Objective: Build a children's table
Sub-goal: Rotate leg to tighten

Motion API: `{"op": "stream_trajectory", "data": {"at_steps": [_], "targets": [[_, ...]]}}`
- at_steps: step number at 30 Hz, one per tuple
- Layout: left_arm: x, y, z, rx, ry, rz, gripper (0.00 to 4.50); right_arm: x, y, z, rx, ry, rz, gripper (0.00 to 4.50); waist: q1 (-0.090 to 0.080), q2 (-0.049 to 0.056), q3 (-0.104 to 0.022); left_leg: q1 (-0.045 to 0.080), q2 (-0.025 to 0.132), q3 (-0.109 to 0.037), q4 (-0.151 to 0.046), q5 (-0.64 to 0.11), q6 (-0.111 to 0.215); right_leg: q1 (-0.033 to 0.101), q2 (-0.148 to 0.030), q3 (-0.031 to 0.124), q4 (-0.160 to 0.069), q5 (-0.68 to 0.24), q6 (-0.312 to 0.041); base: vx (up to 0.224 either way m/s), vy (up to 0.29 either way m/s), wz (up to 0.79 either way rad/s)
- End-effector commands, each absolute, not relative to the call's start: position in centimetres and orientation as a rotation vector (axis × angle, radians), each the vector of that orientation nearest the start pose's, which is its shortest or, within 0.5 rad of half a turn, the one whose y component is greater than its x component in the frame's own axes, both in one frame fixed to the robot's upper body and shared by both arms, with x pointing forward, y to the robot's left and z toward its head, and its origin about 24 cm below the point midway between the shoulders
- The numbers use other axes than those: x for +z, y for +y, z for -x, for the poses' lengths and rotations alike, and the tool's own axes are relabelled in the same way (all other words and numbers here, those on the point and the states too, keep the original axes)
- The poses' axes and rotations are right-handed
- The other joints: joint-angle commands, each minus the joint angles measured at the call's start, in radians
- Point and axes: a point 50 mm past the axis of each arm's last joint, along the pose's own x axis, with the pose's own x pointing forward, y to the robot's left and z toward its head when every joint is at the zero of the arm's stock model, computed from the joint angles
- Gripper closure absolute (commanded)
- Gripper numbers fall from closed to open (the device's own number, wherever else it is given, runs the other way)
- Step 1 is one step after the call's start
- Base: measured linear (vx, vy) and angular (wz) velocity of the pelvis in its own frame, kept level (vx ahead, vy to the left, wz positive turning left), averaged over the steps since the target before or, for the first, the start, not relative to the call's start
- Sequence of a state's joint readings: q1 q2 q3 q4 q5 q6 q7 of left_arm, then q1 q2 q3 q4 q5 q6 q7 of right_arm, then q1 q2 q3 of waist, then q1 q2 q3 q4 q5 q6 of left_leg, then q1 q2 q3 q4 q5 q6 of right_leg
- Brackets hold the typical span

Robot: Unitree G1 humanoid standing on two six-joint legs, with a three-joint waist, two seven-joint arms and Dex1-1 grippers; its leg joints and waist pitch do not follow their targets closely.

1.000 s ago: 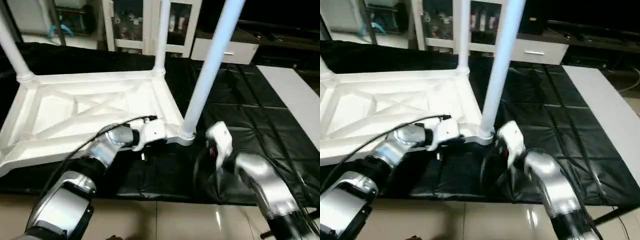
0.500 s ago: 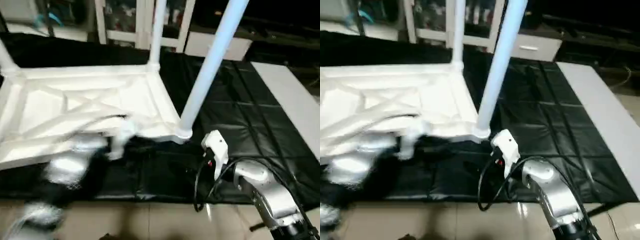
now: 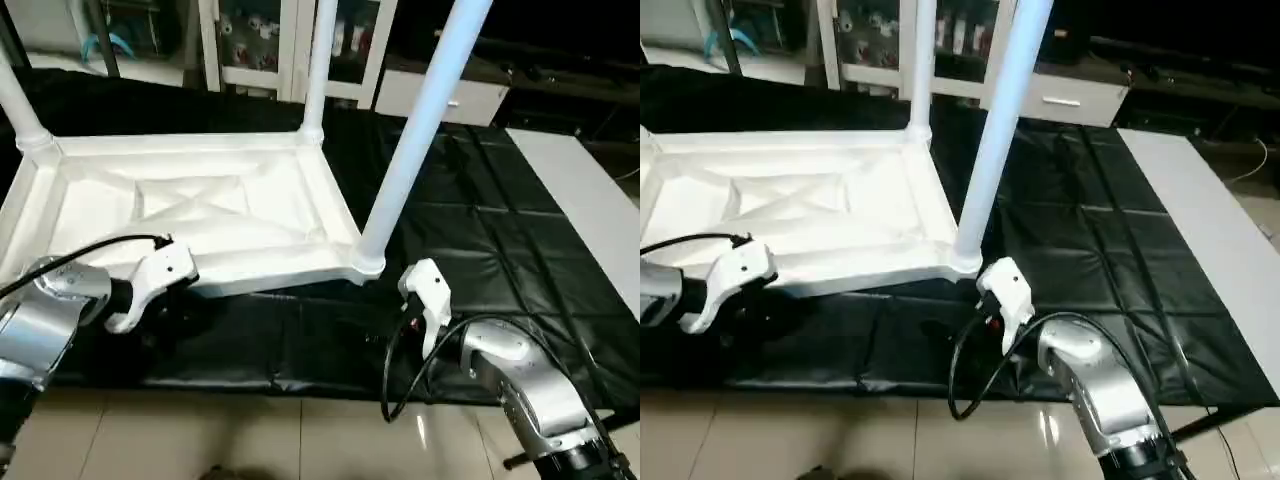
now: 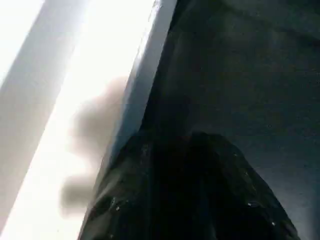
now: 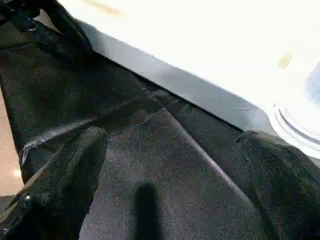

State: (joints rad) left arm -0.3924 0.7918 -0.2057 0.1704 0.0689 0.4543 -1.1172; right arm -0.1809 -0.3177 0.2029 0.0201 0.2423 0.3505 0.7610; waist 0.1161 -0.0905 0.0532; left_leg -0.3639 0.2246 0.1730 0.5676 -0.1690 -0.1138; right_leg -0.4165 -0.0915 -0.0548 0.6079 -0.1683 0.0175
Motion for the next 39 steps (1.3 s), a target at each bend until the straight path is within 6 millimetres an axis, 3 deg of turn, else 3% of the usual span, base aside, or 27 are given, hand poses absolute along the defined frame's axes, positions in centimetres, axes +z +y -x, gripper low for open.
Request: {"op": "stream_trajectory", "data": {"at_steps": [1, 5, 10, 11, 12, 14, 16, 17, 18, 20, 22, 25, 26, 27, 29, 30, 31, 32, 33, 34, 35, 36, 37, 38, 39], "targets": [[9.5, 24.9, -29.6, -0.812, 0.690, -0.699, 2.88, 4.7, -12.6, -26.0, 0.945, 0.292, 0.032, 0.00, -0.002, 0.034, -0.058, 0.017, 0.002, 0.006, -0.074, -0.321, -0.044, 0.042, -0.031, 0.034, -0.062, -0.213, -0.174, 0.000, 0.000, 0.00], [9.1, 25.4, -31.5, -0.631, 0.620, -0.825, 2.88, 4.6, -12.4, -26.1, 0.936, 0.292, 0.026, 0.00, 0.000, 0.034, -0.056, 0.016, 0.000, -0.001, -0.074, -0.372, -0.045, 0.040, -0.035, 0.032, -0.075, -0.323, -0.140, 0.000, 0.000, 0.00], [8.7, 25.8, -32.6, -0.502, 0.582, -0.890, 2.88, 4.5, -12.4, -26.2, 0.930, 0.292, 0.022, 0.00, 0.001, 0.032, -0.058, 0.016, 0.001, -0.007, -0.073, -0.391, -0.041, 0.036, -0.037, 0.028, -0.081, -0.374, -0.120, 0.000, 0.000, 0.00], [8.6, 26.0, -32.8, -0.482, 0.568, -0.914, 2.88, 4.5, -12.3, -26.2, 0.930, 0.292, 0.023, 0.00, 0.002, 0.033, -0.059, 0.015, 0.001, -0.007, -0.073, -0.387, -0.040, 0.036, -0.037, 0.028, -0.080, -0.366, -0.121, 0.000, 0.000, 0.00], [8.5, 26.0, -32.9, -0.472, 0.554, -0.916, 2.88, 4.5, -12.2, -26.1, 0.931, 0.291, 0.023, 0.00, 0.002, 0.044, -0.059, 0.016, 0.001, -0.008, -0.074, -0.385, -0.042, 0.035, -0.036, 0.029, -0.080, -0.353, -0.124, 0.000, 0.000, 0.00], [8.7, 25.1, -32.6, -0.511, 0.515, -0.815, 2.88, 4.5, -12.2, -26.0, 0.933, 0.288, 0.023, 0.00, 0.001, 0.050, -0.062, 0.016, 0.004, -0.008, -0.073, -0.362, -0.050, 0.038, -0.036, 0.029, -0.071, -0.274, -0.153, 0.000, 0.000, 0.00], [8.8, 24.7, -32.2, -0.538, 0.500, -0.761, 2.88, 4.6, -12.2, -26.0, 0.933, 0.287, 0.023, 0.00, 0.001, 0.049, -0.065, 0.014, 0.005, -0.006, -0.071, -0.344, -0.054, 0.042, -0.035, 0.028, -0.062, -0.210, -0.182, 0.000, 0.000, 0.00], [9.5, 23.0, -30.3, -0.694, 0.437, -0.596, 2.88, 4.8, -12.5, -25.8, 0.918, 0.276, 0.015, 0.00, 0.001, 0.049, -0.067, 0.010, 0.006, -0.007, -0.070, -0.317, -0.056, 0.049, -0.037, 0.028, -0.055, -0.167, -0.197, 0.000, 0.000, 0.00], [9.5, 22.9, -30.2, -0.704, 0.432, -0.587, 2.88, 4.8, -12.5, -25.8, 0.917, 0.275, 0.014, 0.00, 0.003, 0.049, -0.069, 0.008, 0.010, -0.009, -0.071, -0.291, -0.059, 0.053, -0.041, 0.028, -0.048, -0.130, -0.210, 0.000, 0.000, 0.00], [10.2, 21.3, -28.4, -0.815, 0.320, -0.427, 2.88, 4.9, -12.9, -25.8, 0.881, 0.258, 0.000, 0.00, 0.000, 0.048, -0.069, 0.007, 0.004, -0.001, -0.066, -0.269, -0.047, 0.049, -0.029, 0.027, -0.041, -0.067, -0.235, 0.000, 0.000, 0.00], [10.2, 20.5, -28.4, -0.747, 0.197, -0.352, 2.88, 5.3, -13.2, -26.3, 0.800, 0.214, -0.013, 0.00, -0.001, 0.047, -0.064, 0.006, 0.001, 0.003, -0.066, -0.280, -0.037, 0.047, -0.025, 0.027, -0.047, -0.070, -0.238, 0.000, 0.000, 0.00], [9.6, 19.5, -28.8, -0.598, 0.103, -0.184, 2.88, 5.7, -14.2, -27.6, 0.612, 0.154, -0.025, 0.00, 0.000, 0.048, -0.061, 0.011, 0.001, 0.003, -0.067, -0.342, -0.035, 0.045, -0.031, 0.028, -0.065, -0.198, -0.197, 0.000, 0.000, 0.00], [9.6, 19.5, -28.8, -0.598, 0.103, -0.184, 2.88, 5.7, -14.2, -27.6, 0.612, 0.154, -0.025, 0.00, -0.002, 0.045, -0.059, 0.012, 0.000, 0.003, -0.067, -0.358, -0.038, 0.044, -0.031, 0.028, -0.071, -0.251, -0.175, 0.000, 0.000, 0.00], [9.3, 19.1, -28.9, -0.511, 0.071, -0.149, 2.88, 5.9, -14.7, -28.0, 0.523, 0.136, -0.043, 0.00, -0.002, 0.050, -0.059, 0.010, 0.000, 0.001, -0.069, -0.363, -0.039, 0.044, -0.031, 0.029, -0.072, -0.272, -0.163, 0.000, 0.000, 0.00], [8.5, 18.2, -28.3, -0.345, -0.039, -0.137, 2.88, 6.3, -15.7, -28.2, 0.365, 0.081, -0.096, 0.00, -0.007, 0.044, -0.060, 0.008, 0.000, -0.001, -0.067, -0.380, -0.037, 0.044, -0.032, 0.027, -0.085, -0.326, -0.120, 0.000, 0.000, 0.00], [8.4, 18.2, -28.3, -0.331, -0.039, -0.135, 2.88, 6.3, -15.7, -28.1, 0.361, 0.078, -0.099, 0.00, -0.005, 0.050, -0.061, 0.004, -0.004, 0.002, -0.067, -0.377, -0.025, 0.045, -0.036, 0.031, -0.087, -0.338, -0.110, 0.000, 0.000, 0.00], [8.0, 18.2, -28.0, -0.299, -0.027, -0.139, 2.88, 6.4, -15.7, -28.0, 0.352, 0.071, -0.111, 0.00, -0.003, 0.057, -0.061, 0.000, -0.009, 0.007, -0.063, -0.358, 0.011, 0.046, -0.049, 0.039, -0.094, -0.370, -0.098, 0.000, 0.000, 0.00], [7.8, 18.2, -27.9, -0.290, -0.020, -0.145, 2.88, 6.4, -15.6, -27.9, 0.349, 0.068, -0.117, 0.00, 0.000, 0.046, -0.063, -0.012, -0.017, 0.013, -0.054, -0.318, 0.060, 0.055, -0.068, 0.051, -0.105, -0.420, -0.079, 0.000, 0.000, 0.00], [7.6, 18.2, -27.9, -0.278, -0.019, -0.156, 2.88, 6.4, -15.5, -27.8, 0.349, 0.069, -0.127, 0.00, 0.006, 0.054, -0.063, -0.017, -0.018, 0.011, -0.048, -0.294, 0.083, 0.060, -0.085, 0.060, -0.113, -0.458, -0.070, 0.000, 0.000, 0.00], [7.3, 18.0, -27.8, -0.257, -0.015, -0.179, 2.88, 6.3, -15.3, -27.6, 0.348, 0.070, -0.128, 0.00, 0.016, 0.049, -0.064, -0.025, -0.020, 0.003, -0.020, -0.235, 0.132, 0.069, -0.129, 0.089, -0.130, -0.514, -0.051, 0.000, 0.000, 0.00], [7.1, 17.9, -27.9, -0.246, -0.006, -0.192, 2.88, 6.3, -15.2, -27.5, 0.348, 0.073, -0.134, 0.00, 0.032, 0.048, -0.064, -0.030, -0.013, -0.017, 0.021, -0.187, 0.178, 0.072, -0.190, 0.128, -0.148, -0.570, -0.050, 0.001, 0.052, 0.01], [7.0, 18.0, -28.0, -0.238, -0.007, -0.195, 2.88, 6.2, -15.1, -27.4, 0.347, 0.074, -0.135, 0.00, 0.037, 0.047, -0.064, -0.041, -0.012, -0.026, 0.040, -0.168, 0.192, 0.076, -0.209, 0.146, -0.155, -0.599, -0.059, 0.001, 0.052, 0.01], [6.9, 18.0, -28.3, -0.191, -0.016, -0.194, 2.88, 5.8, -14.6, -27.3, 0.339, 0.080, -0.142, 0.00, 0.044, 0.063, -0.060, -0.048, -0.002, -0.050, 0.039, -0.131, 0.214, 0.068, -0.203, 0.141, -0.153, -0.598, -0.111, -0.002, 0.122, -0.01], [6.8, 18.1, -28.4, -0.168, -0.019, -0.177, 2.88, 5.5, -14.4, -27.3, 0.331, 0.090, -0.136, 0.00, 0.038, 0.071, -0.058, -0.042, -0.008, -0.046, 0.017, -0.132, 0.231, 0.060, -0.171, 0.119, -0.145, -0.572, -0.124, -0.002, 0.190, -0.02], [6.6, 18.1, -28.4, -0.149, -0.029, -0.169, 2.88, 5.3, -14.1, -27.4, 0.321, 0.093, -0.132, 0.00, 0.017, 0.079, -0.062, -0.013, -0.026, -0.018, -0.022, -0.148, 0.276, 0.034, -0.083, 0.070, -0.114, -0.486, -0.130, -0.005, 0.283, 0.06]]}}
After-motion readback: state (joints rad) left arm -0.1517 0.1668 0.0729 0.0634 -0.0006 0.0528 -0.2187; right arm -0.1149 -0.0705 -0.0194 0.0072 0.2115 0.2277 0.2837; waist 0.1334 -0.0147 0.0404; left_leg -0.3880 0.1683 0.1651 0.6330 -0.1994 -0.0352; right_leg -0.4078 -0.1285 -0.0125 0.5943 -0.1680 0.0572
